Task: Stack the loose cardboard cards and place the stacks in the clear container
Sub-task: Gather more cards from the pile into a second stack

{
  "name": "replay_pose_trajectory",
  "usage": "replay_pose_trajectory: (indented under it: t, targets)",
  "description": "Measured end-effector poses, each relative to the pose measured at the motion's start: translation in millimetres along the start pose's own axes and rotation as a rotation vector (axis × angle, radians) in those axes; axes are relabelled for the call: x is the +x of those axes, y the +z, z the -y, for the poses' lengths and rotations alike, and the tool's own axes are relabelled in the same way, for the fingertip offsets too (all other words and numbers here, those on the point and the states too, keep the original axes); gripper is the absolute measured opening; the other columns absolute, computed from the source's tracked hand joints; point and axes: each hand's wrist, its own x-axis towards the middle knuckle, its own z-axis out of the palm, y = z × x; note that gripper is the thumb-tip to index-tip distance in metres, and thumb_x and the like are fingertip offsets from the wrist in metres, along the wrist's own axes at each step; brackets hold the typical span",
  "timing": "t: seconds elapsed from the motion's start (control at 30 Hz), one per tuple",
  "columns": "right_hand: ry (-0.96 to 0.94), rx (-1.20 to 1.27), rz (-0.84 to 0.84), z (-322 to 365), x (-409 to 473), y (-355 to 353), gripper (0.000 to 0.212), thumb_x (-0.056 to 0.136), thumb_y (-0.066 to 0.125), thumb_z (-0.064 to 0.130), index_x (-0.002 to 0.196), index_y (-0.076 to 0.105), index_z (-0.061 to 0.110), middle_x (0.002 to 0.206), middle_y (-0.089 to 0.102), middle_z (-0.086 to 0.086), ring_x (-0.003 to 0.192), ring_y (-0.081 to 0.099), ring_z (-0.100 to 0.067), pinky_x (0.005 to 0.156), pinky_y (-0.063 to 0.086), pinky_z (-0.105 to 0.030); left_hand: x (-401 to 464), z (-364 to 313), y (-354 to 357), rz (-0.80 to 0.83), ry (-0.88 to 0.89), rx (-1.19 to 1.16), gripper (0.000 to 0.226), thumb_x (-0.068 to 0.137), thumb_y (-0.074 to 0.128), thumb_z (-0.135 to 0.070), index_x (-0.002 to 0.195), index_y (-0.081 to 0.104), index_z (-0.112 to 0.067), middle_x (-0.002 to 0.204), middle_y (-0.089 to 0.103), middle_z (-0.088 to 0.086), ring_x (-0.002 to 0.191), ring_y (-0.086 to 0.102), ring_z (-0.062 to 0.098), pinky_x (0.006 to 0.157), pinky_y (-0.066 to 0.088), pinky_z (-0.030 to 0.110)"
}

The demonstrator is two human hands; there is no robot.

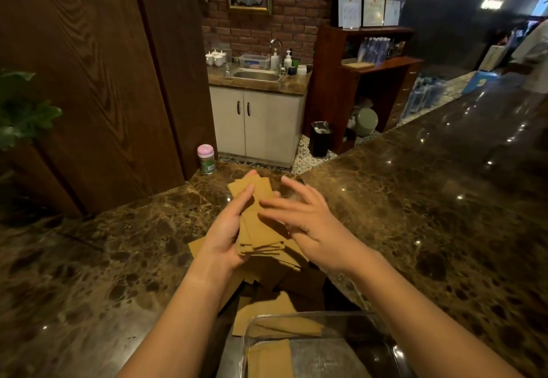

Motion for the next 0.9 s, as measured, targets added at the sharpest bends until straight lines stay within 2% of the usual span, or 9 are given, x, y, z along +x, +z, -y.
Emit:
replay_pose_trajectory:
  t: [0.07, 0.13, 0.2, 0.27, 0.43, 0.57, 0.63, 0.73, 0.9]
  targets:
    - [0.124, 0.159, -0.121, -2.5, 3.5, 0.1, 0.057, 0.096, 0.05, 0.016, 0.145, 0.04, 0.043, 0.157, 0.031, 0.02, 0.15, 0.008, -0.005, 0.121, 0.008, -0.04, 1.6, -6.4, -8.0, -0.072, 0.051, -0.019, 0.045, 0.086, 0.06, -0.045, 0.13, 0.057, -0.035, 0.102, 0.068, 0.013, 0.084, 0.067, 0.028, 0.077, 0.057, 0.048]
    - [0.342, 0.263, -0.162, -14.5, 6.2, -0.5, 0.055, 0.095, 0.056, 0.03, 0.147, 0.039, 0.039, 0.155, 0.037, 0.01, 0.144, 0.029, -0.011, 0.115, 0.028, -0.037, 0.5, -15.2, -18.7, -0.174, 0.078, -0.047, 0.047, 0.085, 0.06, -0.056, 0.126, 0.058, -0.033, 0.092, 0.062, 0.01, 0.076, 0.061, 0.024, 0.073, 0.057, 0.046]
    - [0.55, 0.142, 0.127, -28.9, 6.5, 3.4, 0.061, 0.091, 0.066, 0.038, 0.147, 0.041, 0.032, 0.148, 0.048, 0.0, 0.128, 0.048, -0.013, 0.1, 0.042, -0.029, -3.5, -23.2, -29.6, -0.246, 0.058, -0.068, 0.047, 0.088, 0.058, -0.055, 0.122, 0.061, -0.022, 0.096, 0.061, 0.012, 0.08, 0.061, 0.024, 0.074, 0.059, 0.047]
    - [0.63, -0.045, 0.423, -41.2, 2.7, 16.9, 0.069, 0.086, 0.071, 0.046, 0.146, 0.044, 0.025, 0.143, 0.054, -0.003, 0.122, 0.055, -0.016, 0.096, 0.047, -0.029, -8.1, -24.7, -33.9, -0.264, 0.027, -0.058, 0.044, 0.093, 0.056, -0.045, 0.117, 0.061, -0.009, 0.1, 0.06, 0.013, 0.083, 0.061, 0.025, 0.074, 0.059, 0.045]
    - [0.737, -0.223, 0.482, -52.2, 2.1, 48.8, 0.1, 0.07, 0.067, 0.074, 0.15, 0.034, 0.026, 0.151, 0.039, -0.012, 0.139, 0.033, -0.033, 0.109, 0.038, -0.047, -11.6, -15.1, -30.6, -0.209, 0.061, -0.103, 0.029, 0.097, 0.051, -0.038, 0.124, 0.059, -0.033, 0.103, 0.059, 0.016, 0.083, 0.061, 0.029, 0.074, 0.058, 0.048]
    - [0.743, -0.313, 0.413, -53.8, 18.8, 49.2, 0.078, 0.081, 0.043, 0.081, 0.126, 0.061, 0.02, 0.145, 0.046, -0.015, 0.137, 0.035, -0.04, 0.108, 0.036, -0.054, -9.8, -12.6, -28.4, -0.236, 0.057, -0.101, 0.023, 0.096, 0.053, -0.039, 0.117, 0.061, -0.032, 0.105, 0.062, 0.016, 0.083, 0.063, 0.029, 0.075, 0.057, 0.046]
    - [0.749, -0.316, 0.4, -54.3, 28.6, 47.1, 0.077, 0.079, 0.05, 0.079, 0.124, 0.06, 0.018, 0.144, 0.049, -0.012, 0.138, 0.034, -0.039, 0.109, 0.032, -0.056, -9.3, -14.0, -25.7, -0.243, 0.078, -0.107, 0.022, 0.097, 0.053, -0.039, 0.116, 0.062, -0.033, 0.104, 0.062, 0.015, 0.083, 0.064, 0.028, 0.078, 0.055, 0.046]
    - [0.779, -0.252, 0.432, -51.6, 36.4, 52.5, 0.097, 0.063, 0.068, 0.081, 0.135, 0.047, 0.018, 0.144, 0.052, -0.009, 0.137, 0.038, -0.035, 0.111, 0.03, -0.056, -10.1, -15.7, -27.1, -0.228, 0.114, -0.109, 0.032, 0.097, 0.052, -0.039, 0.128, 0.06, -0.035, 0.107, 0.063, 0.015, 0.084, 0.065, 0.028, 0.079, 0.054, 0.046]
    - [0.768, -0.409, 0.491, -41.8, 35.8, 68.5, 0.121, 0.055, 0.077, 0.075, 0.149, 0.028, 0.016, 0.152, 0.038, -0.017, 0.141, 0.032, -0.04, 0.116, 0.021, -0.06, -14.7, -21.0, -29.7, -0.162, 0.123, -0.068, 0.038, 0.096, 0.051, -0.037, 0.134, 0.056, -0.038, 0.108, 0.065, 0.015, 0.085, 0.065, 0.03, 0.072, 0.058, 0.047]
